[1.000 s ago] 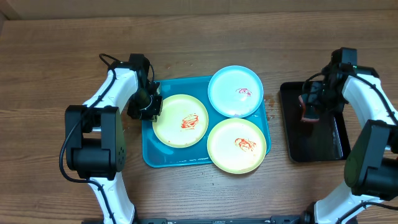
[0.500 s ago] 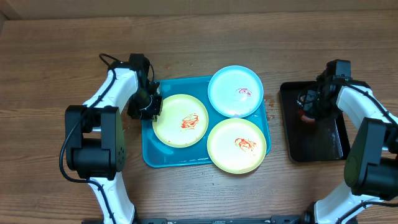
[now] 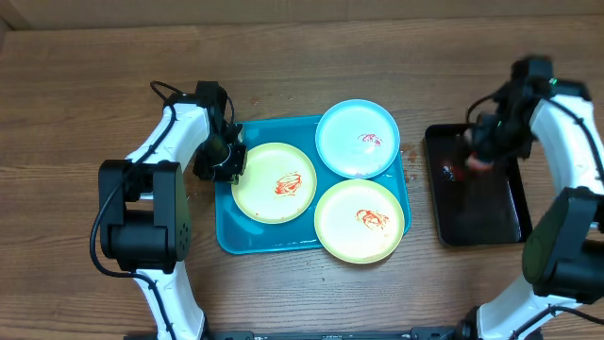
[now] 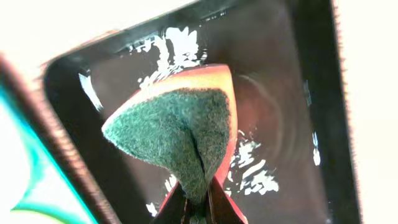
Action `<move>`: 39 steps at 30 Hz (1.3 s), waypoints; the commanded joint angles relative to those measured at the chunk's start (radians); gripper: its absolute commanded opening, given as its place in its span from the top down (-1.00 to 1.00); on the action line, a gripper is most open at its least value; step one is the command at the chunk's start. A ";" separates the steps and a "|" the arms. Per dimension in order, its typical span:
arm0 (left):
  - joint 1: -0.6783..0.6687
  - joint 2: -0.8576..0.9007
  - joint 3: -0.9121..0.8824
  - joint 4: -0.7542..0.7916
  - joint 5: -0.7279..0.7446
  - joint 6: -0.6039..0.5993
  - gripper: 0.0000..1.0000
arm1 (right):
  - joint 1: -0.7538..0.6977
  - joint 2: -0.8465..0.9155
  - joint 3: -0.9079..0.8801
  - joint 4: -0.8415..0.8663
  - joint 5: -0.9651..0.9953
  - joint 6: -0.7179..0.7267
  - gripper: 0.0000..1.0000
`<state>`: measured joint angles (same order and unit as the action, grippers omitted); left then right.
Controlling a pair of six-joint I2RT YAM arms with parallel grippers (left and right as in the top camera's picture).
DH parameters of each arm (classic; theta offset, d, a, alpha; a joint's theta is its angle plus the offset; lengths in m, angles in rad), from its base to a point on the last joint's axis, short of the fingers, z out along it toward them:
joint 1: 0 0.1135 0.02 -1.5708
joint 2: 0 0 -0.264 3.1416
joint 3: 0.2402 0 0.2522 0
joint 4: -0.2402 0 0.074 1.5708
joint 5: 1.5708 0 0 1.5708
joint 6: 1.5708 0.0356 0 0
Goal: Clean dirty plates on tray and stack at the side
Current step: 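Carry the sponge over the left yellow plate with the right gripper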
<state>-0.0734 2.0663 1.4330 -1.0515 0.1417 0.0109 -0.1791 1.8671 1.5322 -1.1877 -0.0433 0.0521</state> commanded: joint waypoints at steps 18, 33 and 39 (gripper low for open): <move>-0.005 0.011 -0.009 0.035 -0.019 -0.075 0.91 | 0.653 -0.013 0.112 0.172 -0.212 0.351 0.93; -0.005 0.011 -0.009 0.033 -0.019 -0.105 0.92 | 0.855 0.245 0.112 0.261 0.011 0.574 0.93; -0.005 0.011 -0.009 0.032 -0.019 -0.105 0.91 | 0.861 0.323 0.112 0.264 0.019 0.609 0.93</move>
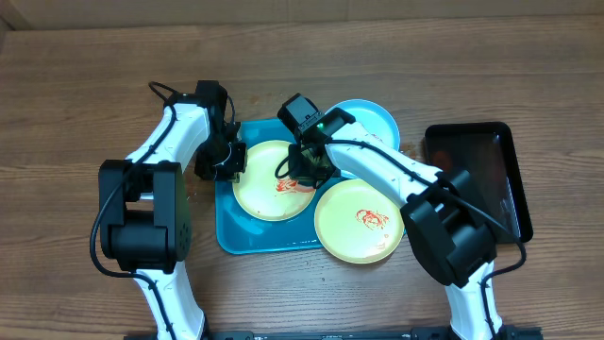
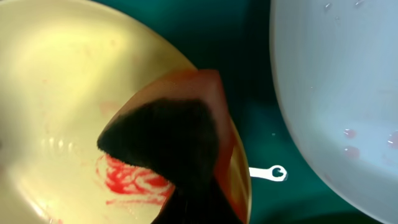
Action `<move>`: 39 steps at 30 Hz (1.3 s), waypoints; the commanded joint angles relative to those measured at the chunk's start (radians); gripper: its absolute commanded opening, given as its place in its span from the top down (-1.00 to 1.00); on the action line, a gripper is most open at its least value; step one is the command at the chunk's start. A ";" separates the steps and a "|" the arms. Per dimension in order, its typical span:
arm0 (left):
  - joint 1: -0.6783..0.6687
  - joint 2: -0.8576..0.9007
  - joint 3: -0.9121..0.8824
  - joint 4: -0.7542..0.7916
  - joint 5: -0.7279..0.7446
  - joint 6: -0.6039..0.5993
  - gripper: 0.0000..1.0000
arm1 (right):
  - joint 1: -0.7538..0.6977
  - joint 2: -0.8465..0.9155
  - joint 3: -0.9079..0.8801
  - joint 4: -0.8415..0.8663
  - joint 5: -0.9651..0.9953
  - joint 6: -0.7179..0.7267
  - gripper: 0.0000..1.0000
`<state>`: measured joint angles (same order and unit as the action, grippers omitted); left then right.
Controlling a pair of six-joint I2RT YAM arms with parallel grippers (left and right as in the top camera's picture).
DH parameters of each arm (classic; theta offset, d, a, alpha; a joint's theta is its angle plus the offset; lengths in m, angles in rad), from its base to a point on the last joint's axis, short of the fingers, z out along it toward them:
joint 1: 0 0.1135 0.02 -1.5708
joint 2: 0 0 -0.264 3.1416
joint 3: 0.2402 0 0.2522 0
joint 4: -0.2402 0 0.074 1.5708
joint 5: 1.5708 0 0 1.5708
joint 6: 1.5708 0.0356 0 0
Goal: Clean dirty plates on tray and stack at the side
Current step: 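Carry the sponge over the left yellow plate with the right gripper, then scrub the left yellow plate with the sponge while left gripper holds rim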
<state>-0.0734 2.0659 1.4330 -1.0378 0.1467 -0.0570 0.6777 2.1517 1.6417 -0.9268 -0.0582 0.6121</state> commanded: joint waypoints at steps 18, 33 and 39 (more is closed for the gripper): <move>-0.005 0.012 -0.009 0.019 -0.023 -0.037 0.92 | 0.086 0.142 0.003 0.125 -0.315 0.072 0.93; -0.004 0.012 -0.009 0.021 -0.024 -0.037 0.92 | 0.070 0.139 0.192 -0.161 0.244 -0.010 0.93; -0.004 0.012 -0.009 0.018 -0.023 -0.037 0.92 | 0.071 0.184 0.183 -0.005 0.115 -0.003 0.93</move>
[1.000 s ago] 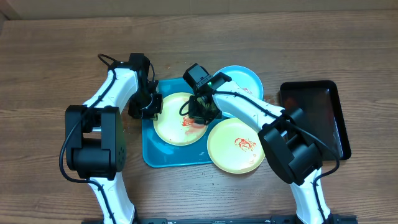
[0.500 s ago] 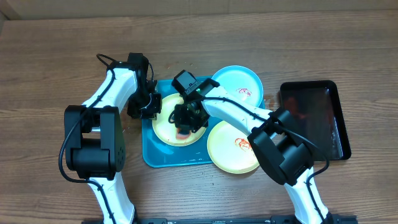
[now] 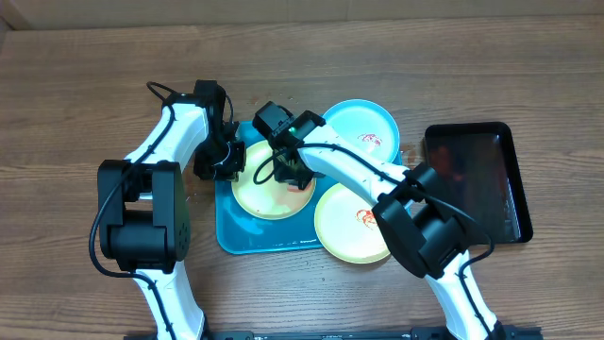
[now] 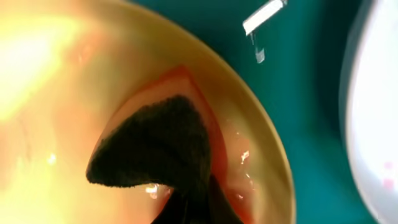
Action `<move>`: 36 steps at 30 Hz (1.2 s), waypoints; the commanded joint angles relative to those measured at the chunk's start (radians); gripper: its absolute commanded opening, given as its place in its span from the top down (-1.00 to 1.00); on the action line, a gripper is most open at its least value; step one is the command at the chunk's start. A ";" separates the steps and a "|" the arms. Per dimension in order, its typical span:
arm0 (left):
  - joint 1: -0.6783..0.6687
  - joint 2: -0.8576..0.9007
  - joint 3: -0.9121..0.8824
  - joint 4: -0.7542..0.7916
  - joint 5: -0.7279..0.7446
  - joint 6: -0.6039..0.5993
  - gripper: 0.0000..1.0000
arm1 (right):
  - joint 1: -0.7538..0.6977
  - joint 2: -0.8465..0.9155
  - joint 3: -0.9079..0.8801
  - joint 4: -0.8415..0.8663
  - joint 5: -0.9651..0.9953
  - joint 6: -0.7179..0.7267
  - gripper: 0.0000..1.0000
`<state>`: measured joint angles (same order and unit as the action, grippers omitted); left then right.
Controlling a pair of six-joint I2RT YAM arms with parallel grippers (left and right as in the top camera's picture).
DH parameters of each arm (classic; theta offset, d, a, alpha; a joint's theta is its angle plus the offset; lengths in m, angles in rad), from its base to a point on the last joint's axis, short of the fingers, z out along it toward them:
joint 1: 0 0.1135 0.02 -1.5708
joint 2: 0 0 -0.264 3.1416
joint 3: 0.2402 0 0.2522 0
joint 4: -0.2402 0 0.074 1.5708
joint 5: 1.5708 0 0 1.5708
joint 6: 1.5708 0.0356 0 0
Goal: Clean dirty plates on tray and stack at the side
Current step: 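Scrub the left yellow plate with the sponge while left gripper holds rim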
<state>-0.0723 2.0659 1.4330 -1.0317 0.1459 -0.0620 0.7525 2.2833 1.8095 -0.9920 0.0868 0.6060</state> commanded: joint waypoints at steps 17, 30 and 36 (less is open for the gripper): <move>-0.005 0.012 -0.009 0.012 -0.023 -0.032 0.91 | -0.040 0.090 0.026 -0.098 -0.435 -0.092 0.93; -0.005 0.012 -0.009 0.012 -0.023 -0.031 0.92 | -0.071 0.085 0.104 -0.039 0.038 -0.058 0.93; -0.005 0.012 -0.009 0.012 -0.023 -0.031 0.92 | -0.059 0.137 0.072 0.167 -0.314 -0.119 0.93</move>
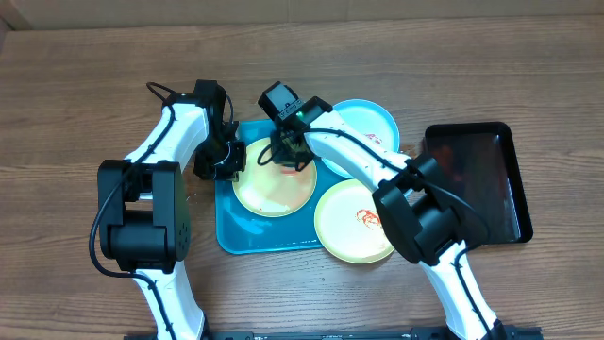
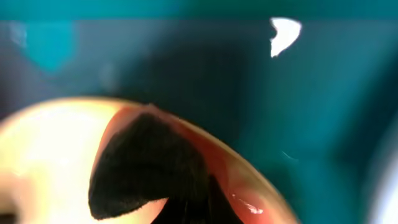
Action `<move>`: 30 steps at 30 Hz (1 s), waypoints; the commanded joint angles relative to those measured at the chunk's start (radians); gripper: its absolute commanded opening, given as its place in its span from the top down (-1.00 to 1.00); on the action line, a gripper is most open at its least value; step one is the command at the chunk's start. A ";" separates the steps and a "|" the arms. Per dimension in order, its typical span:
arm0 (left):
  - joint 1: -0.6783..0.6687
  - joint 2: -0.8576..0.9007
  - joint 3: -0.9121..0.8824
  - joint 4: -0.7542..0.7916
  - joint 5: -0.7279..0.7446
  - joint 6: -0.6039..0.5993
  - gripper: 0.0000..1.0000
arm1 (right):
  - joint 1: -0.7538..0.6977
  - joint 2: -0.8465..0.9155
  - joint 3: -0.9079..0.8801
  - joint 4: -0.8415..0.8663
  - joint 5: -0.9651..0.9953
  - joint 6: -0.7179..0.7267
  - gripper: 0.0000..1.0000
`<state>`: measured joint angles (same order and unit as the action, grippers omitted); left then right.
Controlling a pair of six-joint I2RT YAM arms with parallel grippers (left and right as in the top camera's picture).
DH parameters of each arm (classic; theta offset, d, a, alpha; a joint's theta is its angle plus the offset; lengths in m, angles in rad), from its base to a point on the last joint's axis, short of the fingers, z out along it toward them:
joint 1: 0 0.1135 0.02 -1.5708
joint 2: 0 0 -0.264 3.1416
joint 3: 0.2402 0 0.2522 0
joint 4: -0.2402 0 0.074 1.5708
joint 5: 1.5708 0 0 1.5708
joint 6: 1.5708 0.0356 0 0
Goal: Clean dirty plates on tray and stack at the side
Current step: 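Scrub the left yellow plate with the sponge while left gripper holds rim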
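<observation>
Three plates lie on the teal tray (image 1: 226, 241). The left yellow-green plate (image 1: 269, 194) shows only a faint smear. The blue plate (image 1: 363, 127) and the near yellow-green plate (image 1: 357, 222) carry red stains. My right gripper (image 1: 289, 154) is shut on an orange sponge with a dark scouring face (image 2: 146, 165), pressed at the far rim of the left plate (image 2: 43, 155). The left gripper (image 1: 224, 161) sits at that plate's left rim, over the tray's edge; its jaws are hidden from above.
A black tray (image 1: 477, 189) with a wet bottom stands at the right of the table. Bare wooden tabletop (image 1: 75, 94) surrounds both trays.
The right gripper with the sponge has shifted from the middle of the left plate to its far rim. The red stain there no longer shows. The left arm has not moved.
The right gripper first held the sponge over the black tray. Then it hung over the red stain on the left plate, then pressed on the plate's middle. Now it is at the far rim and the stain has faded. The left gripper stayed at the plate's left rim throughout.
</observation>
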<state>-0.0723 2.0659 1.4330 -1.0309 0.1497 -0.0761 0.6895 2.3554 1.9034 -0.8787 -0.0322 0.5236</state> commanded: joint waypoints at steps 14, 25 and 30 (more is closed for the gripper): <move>-0.005 0.012 -0.009 0.015 -0.027 -0.017 0.92 | -0.007 0.080 0.032 -0.378 -0.245 -0.176 0.93; -0.005 0.012 -0.009 0.016 -0.027 -0.017 0.92 | -0.010 0.084 0.130 -0.276 0.205 -0.043 0.93; -0.005 0.012 -0.009 0.016 -0.027 -0.017 0.91 | -0.002 0.115 0.111 -0.121 -0.071 -0.054 0.93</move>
<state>-0.0723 2.0659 1.4330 -1.0302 0.1493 -0.0761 0.6876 2.4107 2.0270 -1.0512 0.0357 0.4614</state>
